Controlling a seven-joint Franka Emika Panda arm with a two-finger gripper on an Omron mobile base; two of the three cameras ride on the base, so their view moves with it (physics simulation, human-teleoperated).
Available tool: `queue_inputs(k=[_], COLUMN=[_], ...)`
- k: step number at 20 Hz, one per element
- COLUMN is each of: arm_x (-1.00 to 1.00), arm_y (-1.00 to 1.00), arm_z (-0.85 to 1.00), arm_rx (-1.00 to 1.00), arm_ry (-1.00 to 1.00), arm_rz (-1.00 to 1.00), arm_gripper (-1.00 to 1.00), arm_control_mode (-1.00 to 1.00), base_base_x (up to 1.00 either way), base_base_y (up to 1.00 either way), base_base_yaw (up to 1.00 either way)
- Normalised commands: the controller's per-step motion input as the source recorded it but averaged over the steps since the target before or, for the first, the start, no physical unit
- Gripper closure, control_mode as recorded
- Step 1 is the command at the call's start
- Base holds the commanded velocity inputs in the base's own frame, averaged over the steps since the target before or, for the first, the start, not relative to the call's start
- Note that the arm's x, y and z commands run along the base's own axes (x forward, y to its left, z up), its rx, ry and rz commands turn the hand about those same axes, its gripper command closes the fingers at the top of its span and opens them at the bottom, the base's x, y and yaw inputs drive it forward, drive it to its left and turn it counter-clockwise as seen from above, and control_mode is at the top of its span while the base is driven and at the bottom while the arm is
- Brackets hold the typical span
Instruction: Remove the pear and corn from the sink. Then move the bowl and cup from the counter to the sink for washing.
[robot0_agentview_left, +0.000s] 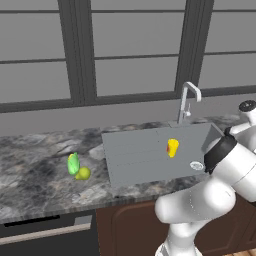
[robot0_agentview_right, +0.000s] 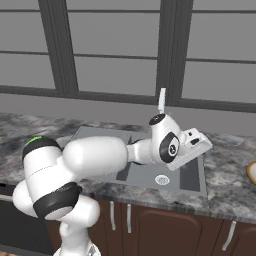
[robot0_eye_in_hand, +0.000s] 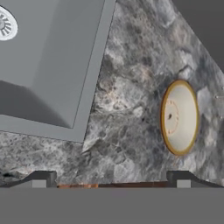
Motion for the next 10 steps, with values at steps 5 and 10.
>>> queue_inputs(k=[5, 10], arm_x=[-0.23, -0.29], arm_y=[-0.35, -0.37], arm_z=[0.20, 0.15], arm_rx=[0.00, 0.00], arm_ry=[0.00, 0.01], arm_rz=[0.00, 0.01], arm_gripper=[-1.00, -1.00], arm_control_mode=[-1.00, -1.00], base_base_x=[0.00, 0.00], base_base_y=[0.00, 0.00], base_base_yaw=[0.00, 0.00])
